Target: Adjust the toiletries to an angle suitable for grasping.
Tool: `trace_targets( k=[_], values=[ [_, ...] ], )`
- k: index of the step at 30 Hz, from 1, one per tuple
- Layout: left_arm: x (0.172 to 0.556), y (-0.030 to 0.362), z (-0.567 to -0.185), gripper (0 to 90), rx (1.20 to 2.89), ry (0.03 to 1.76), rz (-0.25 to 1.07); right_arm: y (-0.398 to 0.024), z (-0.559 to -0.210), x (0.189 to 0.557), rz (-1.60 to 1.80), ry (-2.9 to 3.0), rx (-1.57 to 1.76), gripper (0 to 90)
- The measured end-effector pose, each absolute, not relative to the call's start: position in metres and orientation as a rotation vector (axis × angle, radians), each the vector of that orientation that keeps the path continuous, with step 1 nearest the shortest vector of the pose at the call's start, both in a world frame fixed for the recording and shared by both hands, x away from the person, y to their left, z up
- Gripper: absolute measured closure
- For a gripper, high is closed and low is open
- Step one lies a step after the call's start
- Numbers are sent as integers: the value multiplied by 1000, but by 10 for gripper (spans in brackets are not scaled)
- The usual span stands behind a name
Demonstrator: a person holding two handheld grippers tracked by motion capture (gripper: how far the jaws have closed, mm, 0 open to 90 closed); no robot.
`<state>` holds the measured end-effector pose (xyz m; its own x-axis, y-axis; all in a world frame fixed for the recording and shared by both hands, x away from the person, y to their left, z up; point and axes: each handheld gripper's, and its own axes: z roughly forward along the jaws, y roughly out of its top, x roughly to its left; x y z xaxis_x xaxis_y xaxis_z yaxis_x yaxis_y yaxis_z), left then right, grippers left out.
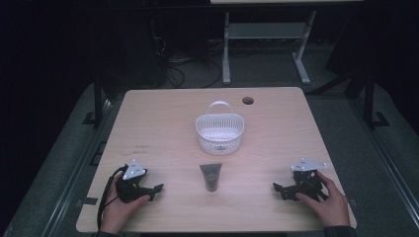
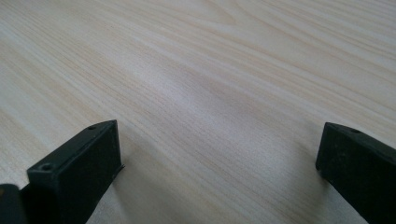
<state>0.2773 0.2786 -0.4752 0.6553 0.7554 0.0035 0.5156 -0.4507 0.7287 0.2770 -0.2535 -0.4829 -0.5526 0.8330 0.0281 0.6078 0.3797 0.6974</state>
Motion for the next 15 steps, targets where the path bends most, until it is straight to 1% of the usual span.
trace_targets(
  k=[7, 8, 10, 11, 14, 15],
  values=[
    [277, 279, -475, 151, 2146, 987, 435, -254, -483, 277, 962, 2316, 1260, 0],
    [276, 280, -475, 183, 2139, 984, 439, -254, -483, 277, 962, 2316, 1260, 0],
    [276, 281, -474, 280, 2131, 990, 440, -254, -483, 277, 963, 2316, 1260, 0],
    [276, 282, -473, 280, 2137, 991, 441, -254, -483, 277, 963, 2316, 1260, 0],
    [275, 283, -472, 330, 2124, 986, 423, -254, -483, 277, 962, 2316, 1260, 0],
    [274, 283, -471, 330, 2124, 979, 415, -254, -483, 277, 962, 2316, 1260, 0]
  ],
)
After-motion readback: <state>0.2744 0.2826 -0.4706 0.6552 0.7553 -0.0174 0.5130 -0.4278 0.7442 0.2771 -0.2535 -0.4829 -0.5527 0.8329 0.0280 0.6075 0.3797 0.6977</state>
